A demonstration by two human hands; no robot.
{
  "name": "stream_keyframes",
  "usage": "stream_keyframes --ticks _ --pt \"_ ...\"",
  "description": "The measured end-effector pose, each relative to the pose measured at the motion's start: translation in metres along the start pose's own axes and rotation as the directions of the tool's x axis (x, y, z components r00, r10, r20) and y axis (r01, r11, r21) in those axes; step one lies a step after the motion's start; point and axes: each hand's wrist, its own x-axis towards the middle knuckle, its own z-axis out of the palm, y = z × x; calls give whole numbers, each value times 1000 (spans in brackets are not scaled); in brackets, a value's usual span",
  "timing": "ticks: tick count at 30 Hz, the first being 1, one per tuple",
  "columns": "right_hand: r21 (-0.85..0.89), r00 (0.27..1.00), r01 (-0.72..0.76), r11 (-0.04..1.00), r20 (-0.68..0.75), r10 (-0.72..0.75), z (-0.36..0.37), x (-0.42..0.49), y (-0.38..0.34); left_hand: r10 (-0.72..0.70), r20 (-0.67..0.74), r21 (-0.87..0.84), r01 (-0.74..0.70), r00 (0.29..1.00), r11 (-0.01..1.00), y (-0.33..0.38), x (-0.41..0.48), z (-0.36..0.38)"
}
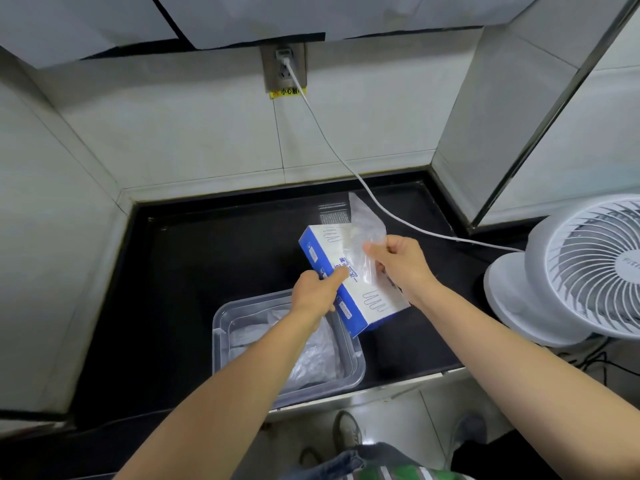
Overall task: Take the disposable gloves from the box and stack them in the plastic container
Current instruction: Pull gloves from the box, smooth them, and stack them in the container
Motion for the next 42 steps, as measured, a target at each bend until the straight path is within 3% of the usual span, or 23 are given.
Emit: stream_keyframes --ticks 6,10,13,14,15,17,18,20,23,25,28,32,37,39,42 --pt "272 987 11 962 -159 34 -1 9 -10 22 47 69 -25 999 997 2 -6 9" --pt "519 930 34 854 -330 163 -25 13 -3 3 15 18 -3 1000 1000 5 -5 3" --pt "569 857 54 821 -448 255 -41 16 5 0 -5 34 0 1000 999 1 -5 5" --pt "573 867 56 818 -434 245 -47 17 6 -4 -1 34 4 1000 999 -1 -5 6" --pt "562 915 26 827 -346 206 -52 17 7 -4 12 38 3 1000 999 -2 -5 7" --pt "464 995 -91 881 2 102 -56 14 12 -1 43 49 -1 999 999 3 -6 12" --pt "380 977 -181 907 177 121 -56 11 17 0 52 51 -3 999 999 6 -6 15" --pt "252 874 -373 893 419 246 -56 5 27 -2 80 41 -1 997 999 13 -6 20" --pt "180 787 -461 869 536 306 -60 -3 40 -10 160 90 -5 987 996 15 -10 22" --pt "178 803 -461 869 500 324 -66 -8 47 -8 178 217 -31 984 976 12 -12 24" --pt "167 827 -465 869 433 360 -75 -8 60 114 86 412 -140 990 900 9 -13 26" --pt "42 815 -509 860 344 466 -69 -15 81 135 -42 500 -96 990 861 3 -10 10" --pt "-73 783 -546 834 310 540 -43 -19 104 -58 140 434 -9 988 901 -21 -10 2" --pt "-75 841 -485 871 231 488 -37 -14 97 -67 155 402 -1 986 916 -25 -12 1" --pt "41 969 -246 968 37 245 -39 -1 72 -23 135 364 -28 991 931 -25 -12 -5"
